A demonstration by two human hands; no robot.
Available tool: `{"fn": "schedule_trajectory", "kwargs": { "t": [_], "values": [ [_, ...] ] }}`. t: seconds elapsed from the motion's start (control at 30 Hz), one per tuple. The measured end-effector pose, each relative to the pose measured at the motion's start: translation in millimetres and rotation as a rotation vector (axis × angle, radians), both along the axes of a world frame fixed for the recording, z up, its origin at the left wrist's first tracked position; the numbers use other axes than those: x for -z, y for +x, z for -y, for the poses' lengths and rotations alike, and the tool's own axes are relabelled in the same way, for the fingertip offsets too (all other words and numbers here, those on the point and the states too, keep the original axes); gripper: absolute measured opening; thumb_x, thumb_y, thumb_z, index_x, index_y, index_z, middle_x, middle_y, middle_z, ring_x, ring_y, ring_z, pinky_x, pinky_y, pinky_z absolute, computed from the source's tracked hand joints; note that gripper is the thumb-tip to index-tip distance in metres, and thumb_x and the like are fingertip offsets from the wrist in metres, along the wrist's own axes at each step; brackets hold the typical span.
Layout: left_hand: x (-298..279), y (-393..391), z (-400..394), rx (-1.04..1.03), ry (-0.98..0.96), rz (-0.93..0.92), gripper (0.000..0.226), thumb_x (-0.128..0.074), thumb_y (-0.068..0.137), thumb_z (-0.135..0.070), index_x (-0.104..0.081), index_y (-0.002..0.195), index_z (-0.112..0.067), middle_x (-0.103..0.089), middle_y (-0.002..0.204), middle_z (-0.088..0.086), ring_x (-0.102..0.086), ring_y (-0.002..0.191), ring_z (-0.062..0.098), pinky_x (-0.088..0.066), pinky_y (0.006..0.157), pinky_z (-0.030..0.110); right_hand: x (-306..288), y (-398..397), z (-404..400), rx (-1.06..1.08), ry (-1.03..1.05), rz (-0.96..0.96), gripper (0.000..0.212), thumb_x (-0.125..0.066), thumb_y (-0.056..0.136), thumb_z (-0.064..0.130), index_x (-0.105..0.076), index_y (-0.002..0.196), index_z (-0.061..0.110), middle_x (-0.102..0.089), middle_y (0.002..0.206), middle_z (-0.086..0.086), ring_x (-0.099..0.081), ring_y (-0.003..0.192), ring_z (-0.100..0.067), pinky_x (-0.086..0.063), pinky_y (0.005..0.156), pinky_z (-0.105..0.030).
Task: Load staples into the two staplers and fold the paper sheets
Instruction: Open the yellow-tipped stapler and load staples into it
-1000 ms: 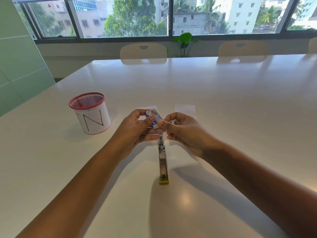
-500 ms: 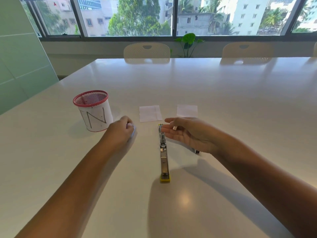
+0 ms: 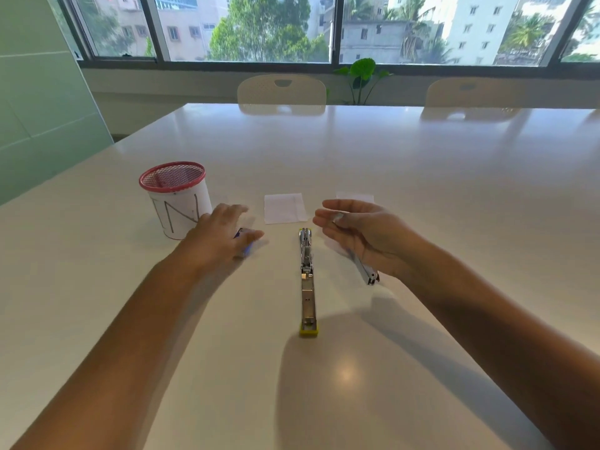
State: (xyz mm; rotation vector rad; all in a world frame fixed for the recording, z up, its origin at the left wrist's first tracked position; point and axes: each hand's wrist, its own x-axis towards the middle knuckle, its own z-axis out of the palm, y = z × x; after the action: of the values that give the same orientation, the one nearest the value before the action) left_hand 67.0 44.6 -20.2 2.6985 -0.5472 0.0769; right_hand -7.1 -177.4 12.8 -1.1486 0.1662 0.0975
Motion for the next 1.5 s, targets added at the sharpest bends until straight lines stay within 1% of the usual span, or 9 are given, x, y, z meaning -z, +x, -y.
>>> {"fn": "schedule_trajectory", "kwargs": {
  "t": [0.13, 0.43, 0.6, 0.67, 0.77, 0.93, 1.13, 1.33, 1.5],
  "values": [
    [-15, -5, -13, 0.130, 0.082, -0.202, 0.088, -0.067, 0.075, -0.044, -0.014, 0.144, -0.031, -0.018, 0.154, -0.004, -0.020, 0.138, 0.023, -0.022, 0.110, 0.041, 1, 1, 3, 0.022, -0.006, -0.017, 0.021, -0.039, 0.093, -0.006, -0.057, 0.094, 0.005, -0.064, 0.097, -0.013, -0.059, 0.104, -0.027, -0.053, 0.076, -0.024],
    [-11, -4, -10, 0.122, -0.044, -0.084, 0.050, -0.076, 0.070, -0.028, -0.057, 0.116, -0.018, -0.055, 0.109, -0.002, -0.053, 0.098, 0.014, -0.037, 0.069, 0.014, 2, -1, 6, -0.154, -0.038, -0.114, 0.016, -0.055, 0.087, 0.003, -0.061, 0.101, -0.001, -0.071, 0.082, -0.012, -0.070, 0.069, -0.014, -0.058, 0.066, -0.021],
    [-12, -5, -4, -0.006, 0.074, -0.050, 0.069, -0.069, 0.070, -0.047, -0.042, 0.131, -0.025, -0.040, 0.140, 0.003, -0.031, 0.129, 0.027, -0.028, 0.102, 0.043, 3, -3, 3, -0.250, -0.287, -0.067, 0.022, -0.066, 0.080, 0.012, -0.066, 0.100, 0.002, -0.070, 0.080, -0.005, -0.068, 0.069, -0.008, -0.057, 0.071, -0.020],
    [-13, -6, 1, -0.058, 0.072, 0.049, 0.057, -0.064, 0.076, -0.045, -0.046, 0.125, -0.023, -0.042, 0.136, 0.005, -0.033, 0.126, 0.029, -0.029, 0.099, 0.043, 5, -4, -1, -0.247, -0.469, -0.018, 0.028, -0.071, 0.076, 0.016, -0.067, 0.101, 0.005, -0.069, 0.079, -0.001, -0.066, 0.066, -0.005, -0.057, 0.072, -0.020],
    [-15, -16, 18, 0.049, -0.181, 0.114, 0.022, -0.059, 0.084, -0.035, -0.056, 0.098, -0.017, -0.055, 0.105, 0.004, -0.052, 0.091, 0.017, -0.042, 0.071, 0.025, 10, -8, -8, -0.225, -0.713, 0.075, 0.019, -0.075, 0.073, 0.018, -0.069, 0.090, 0.012, -0.066, 0.076, 0.004, -0.063, 0.061, -0.002, -0.054, 0.063, -0.015],
    [-20, -32, 36, 0.114, -0.482, -0.323, 0.023, -0.047, 0.092, -0.027, -0.060, 0.083, -0.010, -0.062, 0.076, 0.003, -0.061, 0.053, 0.007, -0.047, 0.048, 0.014, 13, -9, -12, -0.122, -0.727, 0.150, 0.008, -0.073, 0.076, 0.017, -0.066, 0.072, 0.016, -0.063, 0.066, 0.006, -0.057, 0.048, 0.004, -0.050, 0.053, -0.010],
    [-16, -41, 44, 0.052, -0.789, -0.873, 0.037, -0.039, 0.095, -0.031, -0.058, 0.092, 0.001, -0.067, 0.069, 0.013, -0.067, 0.055, 0.019, -0.056, 0.053, 0.025, 7, -10, -11, -0.035, -0.721, 0.250, 0.006, -0.072, 0.076, 0.021, -0.068, 0.075, 0.016, -0.064, 0.068, 0.007, -0.060, 0.056, -0.001, -0.052, 0.058, -0.013],
    [-8, -49, 57, 0.080, -1.110, -1.082, 0.045, -0.028, 0.099, -0.032, -0.058, 0.109, 0.000, -0.069, 0.081, 0.021, -0.070, 0.076, 0.031, -0.056, 0.074, 0.038, 9, -13, -19, 0.063, -0.792, 0.367, 0.005, -0.074, 0.075, 0.021, -0.069, 0.076, 0.019, -0.062, 0.063, 0.013, -0.056, 0.053, 0.007, -0.041, 0.051, -0.005],
    [-12, -53, 60, 0.076, -1.156, -1.050, 0.028, -0.034, 0.096, -0.013, -0.060, 0.094, -0.004, -0.067, 0.064, 0.014, -0.068, 0.053, 0.019, -0.058, 0.053, 0.028, 11, -14, -21, -0.083, -0.716, 0.334, 0.011, -0.070, 0.079, 0.021, -0.070, 0.088, 0.015, -0.069, 0.077, 0.005, -0.063, 0.070, -0.001, -0.049, 0.063, -0.011]
  ]
}}
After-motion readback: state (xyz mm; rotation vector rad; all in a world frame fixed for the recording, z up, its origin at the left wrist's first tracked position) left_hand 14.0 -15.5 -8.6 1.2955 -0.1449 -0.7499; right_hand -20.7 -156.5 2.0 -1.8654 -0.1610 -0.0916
